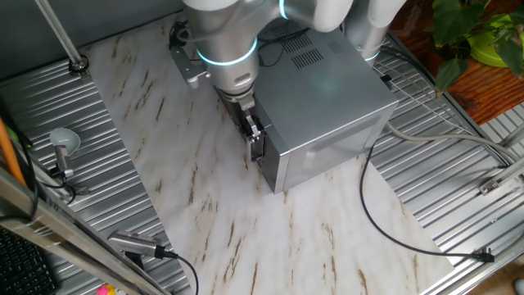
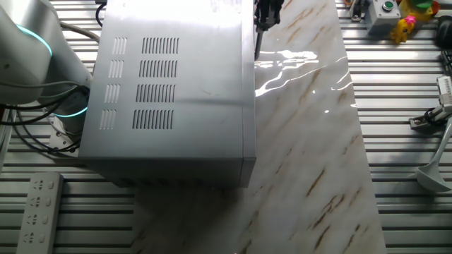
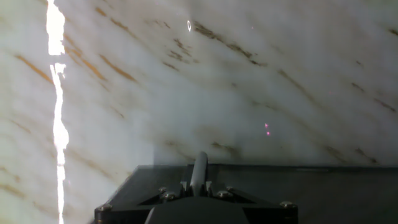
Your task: Open the microwave door
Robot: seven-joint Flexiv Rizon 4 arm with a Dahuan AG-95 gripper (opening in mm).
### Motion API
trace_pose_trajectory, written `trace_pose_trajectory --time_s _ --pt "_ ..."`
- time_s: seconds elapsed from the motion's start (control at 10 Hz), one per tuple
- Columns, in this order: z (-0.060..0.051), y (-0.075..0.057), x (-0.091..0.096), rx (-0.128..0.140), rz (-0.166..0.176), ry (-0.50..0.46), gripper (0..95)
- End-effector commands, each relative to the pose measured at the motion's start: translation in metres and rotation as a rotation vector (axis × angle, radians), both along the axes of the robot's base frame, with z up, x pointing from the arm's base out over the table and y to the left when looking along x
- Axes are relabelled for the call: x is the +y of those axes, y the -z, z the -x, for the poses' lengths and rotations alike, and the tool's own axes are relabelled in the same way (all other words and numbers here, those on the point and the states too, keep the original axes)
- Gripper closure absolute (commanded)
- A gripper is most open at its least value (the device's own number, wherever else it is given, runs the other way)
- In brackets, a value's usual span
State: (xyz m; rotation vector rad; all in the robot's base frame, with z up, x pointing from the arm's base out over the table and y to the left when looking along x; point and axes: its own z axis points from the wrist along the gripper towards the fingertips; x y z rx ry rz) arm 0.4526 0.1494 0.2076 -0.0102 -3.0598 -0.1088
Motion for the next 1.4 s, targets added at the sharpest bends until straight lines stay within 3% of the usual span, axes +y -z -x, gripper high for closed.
trace_pose_trajectory --time_s 0.1,0.4,0.5,0.6,0.8,1.0,1.4 --pt "-0.006 0.010 -0.001 -0.007 -0.006 0.001 95.0" --pt "-0.020 0.004 0.001 0.020 0.008 0.011 95.0" --pt "-0.021 0.003 0.001 0.028 0.026 0.016 95.0" --pt "-0.020 0.003 0.001 0.032 0.078 0.006 95.0" --pt "-0.020 0.003 0.001 0.028 0.094 -0.005 95.0" --pt "-0.020 0.002 -0.001 0.022 0.096 -0.040 57.0" --pt "-0.021 0.002 0.000 0.008 0.074 -0.062 57.0"
